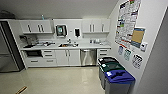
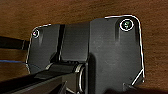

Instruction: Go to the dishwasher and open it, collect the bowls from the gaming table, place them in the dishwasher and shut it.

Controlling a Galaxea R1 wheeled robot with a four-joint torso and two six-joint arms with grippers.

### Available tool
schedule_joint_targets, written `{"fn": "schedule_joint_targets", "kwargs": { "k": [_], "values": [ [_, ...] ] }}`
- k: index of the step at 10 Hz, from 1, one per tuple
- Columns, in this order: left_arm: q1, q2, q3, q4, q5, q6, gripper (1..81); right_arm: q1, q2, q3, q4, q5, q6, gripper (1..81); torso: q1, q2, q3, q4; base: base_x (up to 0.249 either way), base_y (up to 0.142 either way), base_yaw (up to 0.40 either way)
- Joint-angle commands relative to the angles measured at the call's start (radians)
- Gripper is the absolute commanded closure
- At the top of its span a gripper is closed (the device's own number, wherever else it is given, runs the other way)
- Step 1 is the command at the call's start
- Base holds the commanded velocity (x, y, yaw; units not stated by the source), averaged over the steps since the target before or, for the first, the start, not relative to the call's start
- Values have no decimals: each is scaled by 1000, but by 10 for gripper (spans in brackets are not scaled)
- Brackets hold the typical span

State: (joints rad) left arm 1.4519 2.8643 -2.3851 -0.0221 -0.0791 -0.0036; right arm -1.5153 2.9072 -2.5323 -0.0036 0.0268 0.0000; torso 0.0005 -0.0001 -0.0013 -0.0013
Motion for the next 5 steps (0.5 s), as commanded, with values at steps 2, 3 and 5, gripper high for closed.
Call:
{"fn": "schedule_joint_targets", "kwargs": {
  "k": [2, 3, 5],
  "values": [
    [-58, -8, 14, 2, 47, 1, 10, 51, -7, 3, 7, -51, 0, 10, 0, 0, 0, 0, 149, 0, 0],
    [-58, -8, 14, 2, 47, 1, 10, 51, -7, 3, 7, -51, 0, 10, 0, 0, 0, 0, 149, 0, 0],
    [-58, -8, 14, 2, 41, 1, 10, 51, -7, 3, 7, -51, 0, 10, 0, 0, 0, 0, 149, 0, 0]
  ]
}}
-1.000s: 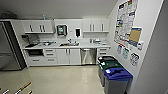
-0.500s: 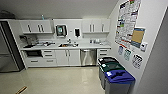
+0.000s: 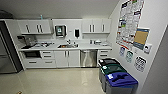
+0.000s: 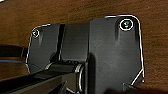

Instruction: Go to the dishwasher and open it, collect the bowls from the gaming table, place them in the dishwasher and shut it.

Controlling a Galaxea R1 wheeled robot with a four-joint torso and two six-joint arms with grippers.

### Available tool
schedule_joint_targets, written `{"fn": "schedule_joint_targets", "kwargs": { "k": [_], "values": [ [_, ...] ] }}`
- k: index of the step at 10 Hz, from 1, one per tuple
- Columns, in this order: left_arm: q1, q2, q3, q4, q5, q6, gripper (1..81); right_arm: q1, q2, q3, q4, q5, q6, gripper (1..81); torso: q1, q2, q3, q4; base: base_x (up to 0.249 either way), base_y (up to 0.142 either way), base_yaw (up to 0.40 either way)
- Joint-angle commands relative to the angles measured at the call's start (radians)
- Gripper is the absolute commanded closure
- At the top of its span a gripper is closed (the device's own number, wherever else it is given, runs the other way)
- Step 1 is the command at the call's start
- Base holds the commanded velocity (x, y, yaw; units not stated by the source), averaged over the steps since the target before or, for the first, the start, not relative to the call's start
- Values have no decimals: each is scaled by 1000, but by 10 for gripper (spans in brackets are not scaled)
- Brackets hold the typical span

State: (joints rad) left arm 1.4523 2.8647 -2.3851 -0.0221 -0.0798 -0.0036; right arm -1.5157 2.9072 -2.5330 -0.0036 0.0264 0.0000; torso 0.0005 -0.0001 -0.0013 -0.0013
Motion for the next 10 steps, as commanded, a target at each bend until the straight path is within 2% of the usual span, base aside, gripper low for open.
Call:
{"fn": "schedule_joint_targets", "kwargs": {
  "k": [1, 10],
  "values": [
    [-59, -8, 14, 2, 41, 1, 10, 51, -7, 2, 7, -51, 0, 10, 0, 0, 0, 0, 149, 0, 0],
    [-59, -11, 17, 1, 41, 1, 10, 51, -7, 2, 5, -51, 0, 10, 0, 0, 0, 0, 132, 0, 0]
  ]
}}
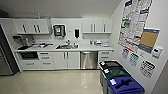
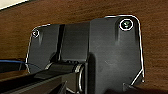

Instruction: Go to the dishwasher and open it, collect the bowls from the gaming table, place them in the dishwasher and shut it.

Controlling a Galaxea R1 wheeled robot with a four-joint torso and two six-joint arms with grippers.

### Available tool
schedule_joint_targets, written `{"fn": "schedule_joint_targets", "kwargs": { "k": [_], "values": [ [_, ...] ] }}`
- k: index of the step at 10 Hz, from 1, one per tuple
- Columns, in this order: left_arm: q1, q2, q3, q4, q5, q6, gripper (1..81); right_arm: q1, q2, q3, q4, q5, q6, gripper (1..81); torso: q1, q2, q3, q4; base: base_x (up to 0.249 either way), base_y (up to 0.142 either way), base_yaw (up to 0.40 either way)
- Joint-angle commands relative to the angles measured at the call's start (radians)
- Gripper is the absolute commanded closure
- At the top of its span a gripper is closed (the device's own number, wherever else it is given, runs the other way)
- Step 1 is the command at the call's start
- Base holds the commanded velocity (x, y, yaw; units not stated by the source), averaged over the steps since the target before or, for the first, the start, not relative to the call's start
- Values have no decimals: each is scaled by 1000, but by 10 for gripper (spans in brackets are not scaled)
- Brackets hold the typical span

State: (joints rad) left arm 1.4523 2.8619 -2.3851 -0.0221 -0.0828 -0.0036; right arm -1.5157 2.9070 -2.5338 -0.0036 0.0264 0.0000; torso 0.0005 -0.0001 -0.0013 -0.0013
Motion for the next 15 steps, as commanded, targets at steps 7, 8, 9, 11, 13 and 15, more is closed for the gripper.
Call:
{"fn": "schedule_joint_targets", "kwargs": {
  "k": [7, 8, 9, 11, 13, 15],
  "values": [
    [-59, -8, 18, 2, 44, -1, 10, 51, -6, 3, 4, -51, 0, 10, 0, 0, 0, 0, 109, 0, 0],
    [-59, -7, 18, 1, 46, -1, 10, 51, -7, 3, 4, -51, 0, 10, 1, 0, 0, 0, 88, 0, 0],
    [-57, -8, 18, 1, 44, -1, 10, 51, -7, 3, 5, -51, 0, 10, 1, 0, 0, 0, 84, 0, 0],
    [-59, -7, 18, 1, 44, -1, 10, 51, -6, 3, 4, -51, 0, 10, 1, 0, 0, 0, 78, 0, 0],
    [-59, -7, 18, 1, 44, -1, 10, 51, -7, 3, 4, -51, 0, 10, 1, 0, 0, 0, 67, 77, 0],
    [-59, -7, 18, 1, 46, -1, 10, 51, -6, 3, 4, -51, 0, 10, 1, 0, 0, 0, 0, 79, 0]
  ]
}}
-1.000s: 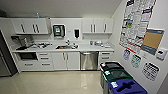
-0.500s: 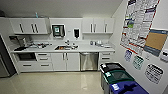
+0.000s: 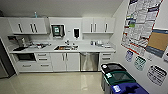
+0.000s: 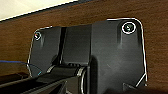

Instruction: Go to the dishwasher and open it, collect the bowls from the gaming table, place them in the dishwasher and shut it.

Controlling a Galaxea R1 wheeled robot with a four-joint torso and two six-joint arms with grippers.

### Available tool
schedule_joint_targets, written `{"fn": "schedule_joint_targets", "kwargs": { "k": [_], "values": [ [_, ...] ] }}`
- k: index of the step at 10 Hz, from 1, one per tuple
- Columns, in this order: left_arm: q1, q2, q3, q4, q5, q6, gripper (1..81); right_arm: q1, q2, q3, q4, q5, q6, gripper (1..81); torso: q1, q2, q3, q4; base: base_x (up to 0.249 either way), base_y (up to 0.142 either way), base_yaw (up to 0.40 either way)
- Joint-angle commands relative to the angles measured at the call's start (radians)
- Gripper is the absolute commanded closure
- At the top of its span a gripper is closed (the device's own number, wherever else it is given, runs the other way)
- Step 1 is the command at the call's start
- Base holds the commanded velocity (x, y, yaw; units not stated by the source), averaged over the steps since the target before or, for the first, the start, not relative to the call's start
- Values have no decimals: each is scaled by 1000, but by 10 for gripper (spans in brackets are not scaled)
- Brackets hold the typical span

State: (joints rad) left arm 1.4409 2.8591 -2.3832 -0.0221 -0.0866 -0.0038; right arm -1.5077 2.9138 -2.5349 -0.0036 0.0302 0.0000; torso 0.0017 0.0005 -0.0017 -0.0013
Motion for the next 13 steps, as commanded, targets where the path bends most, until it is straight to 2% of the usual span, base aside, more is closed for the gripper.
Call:
{"fn": "schedule_joint_targets", "kwargs": {
  "k": [1, 7, 13],
  "values": [
    [-47, -4, 16, 1, 48, -1, 10, 45, -12, 4, 4, -55, 0, 10, 0, -1, 0, 0, 0, 78, 0],
    [-47, -4, 16, 1, 48, -1, 10, 43, -14, 4, 4, -55, 0, 10, -2, -1, 0, 0, 70, 13, 0],
    [-47, -7, 25, 2, 48, 1, 10, 42, -14, 2, 5, -55, 0, 10, -2, -1, 0, 0, 120, 0, 0]
  ]
}}
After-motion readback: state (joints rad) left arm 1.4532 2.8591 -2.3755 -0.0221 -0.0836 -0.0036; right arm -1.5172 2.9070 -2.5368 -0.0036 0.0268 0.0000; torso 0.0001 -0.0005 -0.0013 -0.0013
